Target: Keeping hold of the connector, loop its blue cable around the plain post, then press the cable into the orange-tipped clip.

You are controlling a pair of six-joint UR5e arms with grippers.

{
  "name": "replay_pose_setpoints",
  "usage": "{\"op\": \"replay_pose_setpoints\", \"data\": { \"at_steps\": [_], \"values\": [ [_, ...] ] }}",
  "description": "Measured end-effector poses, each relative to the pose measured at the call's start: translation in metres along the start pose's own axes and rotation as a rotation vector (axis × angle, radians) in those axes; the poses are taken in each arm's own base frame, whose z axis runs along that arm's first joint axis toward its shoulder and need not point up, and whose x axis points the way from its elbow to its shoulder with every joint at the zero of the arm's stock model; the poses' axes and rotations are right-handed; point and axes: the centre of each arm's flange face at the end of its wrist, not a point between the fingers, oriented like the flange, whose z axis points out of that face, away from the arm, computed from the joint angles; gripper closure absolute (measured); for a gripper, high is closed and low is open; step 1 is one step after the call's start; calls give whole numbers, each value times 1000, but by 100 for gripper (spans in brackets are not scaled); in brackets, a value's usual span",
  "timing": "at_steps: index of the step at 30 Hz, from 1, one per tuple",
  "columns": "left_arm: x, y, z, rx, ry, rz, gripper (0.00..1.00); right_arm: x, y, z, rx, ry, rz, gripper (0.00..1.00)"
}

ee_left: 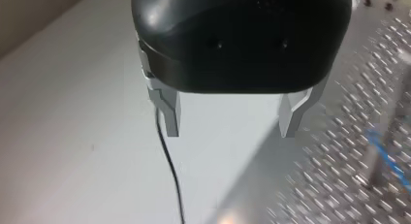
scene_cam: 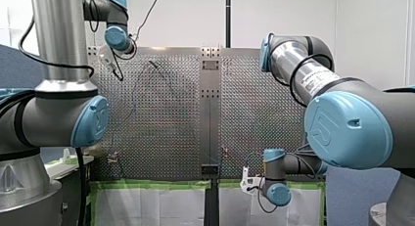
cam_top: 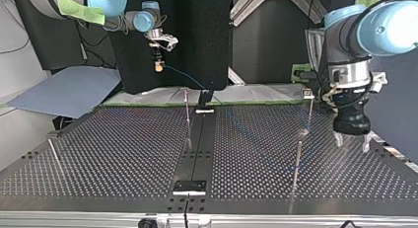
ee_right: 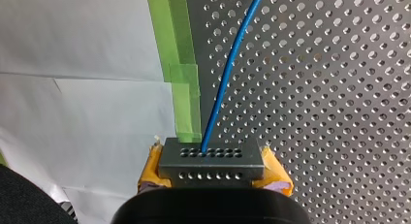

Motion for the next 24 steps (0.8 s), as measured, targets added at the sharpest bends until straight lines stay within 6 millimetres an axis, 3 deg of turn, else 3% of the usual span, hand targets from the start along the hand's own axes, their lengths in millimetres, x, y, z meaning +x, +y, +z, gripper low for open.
{"op": "replay_pose_setpoints", "data": {
  "at_steps": [8,12,16,24],
  "values": [
    [-54,-43,-19,65,-53,72,2,0,1,0,-1,0,6,100],
    [-69,-59,-29,94,-56,102,2,0,2,1,-3,1,7,100],
    [-58,-63,-29,110,5,141,2,0,2,1,-4,1,8,100],
    [-18,-65,-32,98,146,220,2,1,4,1,-7,0,8,100]
  ]
}}
